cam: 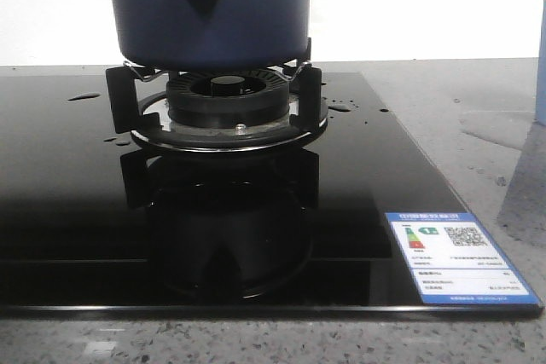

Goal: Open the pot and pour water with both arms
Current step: 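Lower the lid back onto the saucepan with the left gripper and release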

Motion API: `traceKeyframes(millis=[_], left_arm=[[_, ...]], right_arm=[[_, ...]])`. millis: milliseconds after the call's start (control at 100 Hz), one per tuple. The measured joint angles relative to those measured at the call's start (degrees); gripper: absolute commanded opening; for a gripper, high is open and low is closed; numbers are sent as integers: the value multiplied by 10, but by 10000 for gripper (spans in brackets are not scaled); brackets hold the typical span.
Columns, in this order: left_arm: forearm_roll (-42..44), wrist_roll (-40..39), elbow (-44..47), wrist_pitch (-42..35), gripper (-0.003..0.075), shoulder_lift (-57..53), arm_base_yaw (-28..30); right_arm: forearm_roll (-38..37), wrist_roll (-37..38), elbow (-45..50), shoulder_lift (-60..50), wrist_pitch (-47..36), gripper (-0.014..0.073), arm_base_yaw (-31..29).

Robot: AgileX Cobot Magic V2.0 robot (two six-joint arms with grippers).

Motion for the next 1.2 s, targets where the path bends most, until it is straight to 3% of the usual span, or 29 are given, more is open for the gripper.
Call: traceKeyframes(millis=[330, 540, 720, 1200], left_arm=[[-1, -2, 274, -76, -19, -296, 24], [-42, -2, 397, -123, -19, -427, 24], [-55, -2, 423, -130, -19, -476, 24], [-57, -2, 425, -131, -19, -480, 24]], right_arm=[[-3, -21, 0, -142, 13, -66, 0], [-3, -23, 0, -164, 21, -66, 0], [-4, -24, 0, -164, 23, -66, 0], [-4, -24, 0, -164, 23, -66, 0]])
